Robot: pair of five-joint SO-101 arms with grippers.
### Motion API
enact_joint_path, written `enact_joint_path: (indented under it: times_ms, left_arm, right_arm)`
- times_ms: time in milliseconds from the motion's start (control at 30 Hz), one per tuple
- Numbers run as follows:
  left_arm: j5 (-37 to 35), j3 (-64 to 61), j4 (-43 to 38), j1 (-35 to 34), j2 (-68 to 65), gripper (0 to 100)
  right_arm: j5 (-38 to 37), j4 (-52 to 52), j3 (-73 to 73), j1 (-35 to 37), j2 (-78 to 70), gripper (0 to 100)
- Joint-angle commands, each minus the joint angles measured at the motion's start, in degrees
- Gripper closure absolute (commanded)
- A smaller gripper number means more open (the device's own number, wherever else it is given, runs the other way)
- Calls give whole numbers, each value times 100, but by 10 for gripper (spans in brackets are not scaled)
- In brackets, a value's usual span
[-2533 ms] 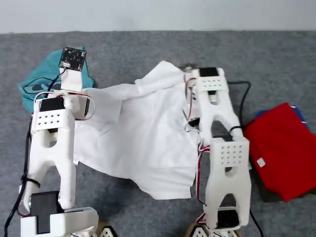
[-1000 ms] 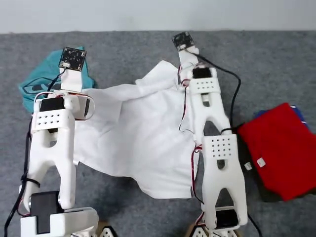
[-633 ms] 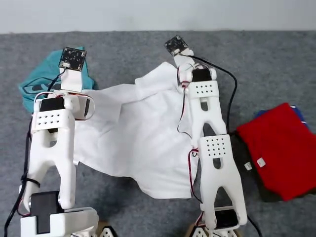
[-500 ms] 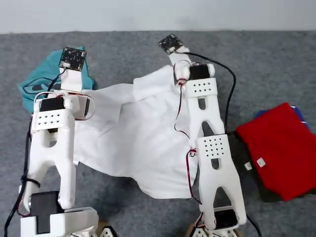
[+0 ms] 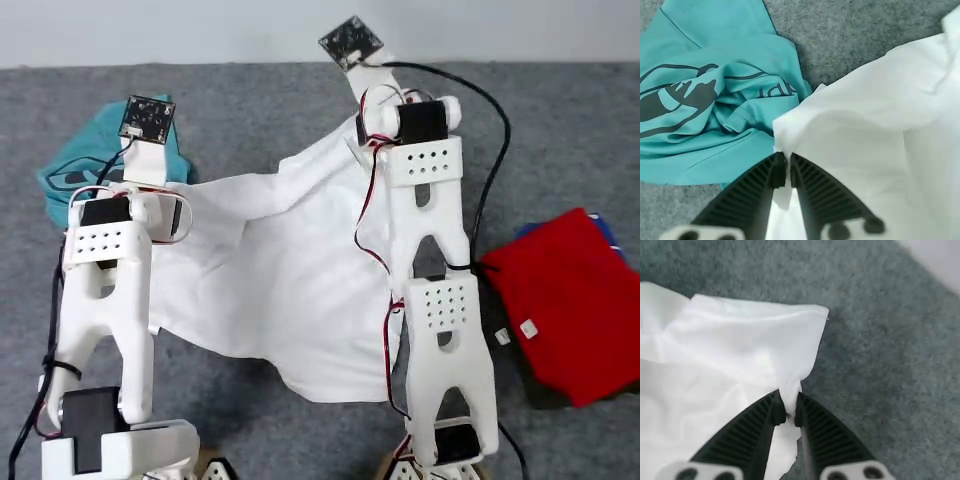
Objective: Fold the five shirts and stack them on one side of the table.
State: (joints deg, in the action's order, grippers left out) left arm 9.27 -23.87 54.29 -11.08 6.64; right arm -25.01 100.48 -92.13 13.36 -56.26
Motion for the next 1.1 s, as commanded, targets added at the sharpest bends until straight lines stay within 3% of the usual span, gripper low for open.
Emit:
enact_joint_path:
  times_ms: [0, 233, 500, 733, 933, 1067]
  left_arm:
    - [-62, 31, -26, -9, 70, 987]
    - [-62, 31, -18, -9, 70, 987]
    - [-62, 31, -18, -9, 70, 987]
    - [-62, 31, -18, -9, 70, 987]
    - [-62, 31, -18, -9, 70, 987]
    - [-62, 31, -18, -9, 70, 987]
  right_arm:
    - [62, 277, 651, -110, 681, 988]
    - [9, 251, 3965, -259, 1534, 988]
    - [-774, 163, 7279, -523, 2941, 987]
    - [-879, -1147, 10145, -558, 4479, 978]
    - [88, -1288, 10716, -567, 5780, 789]
    - [404, -1930, 10716, -558, 6554, 787]
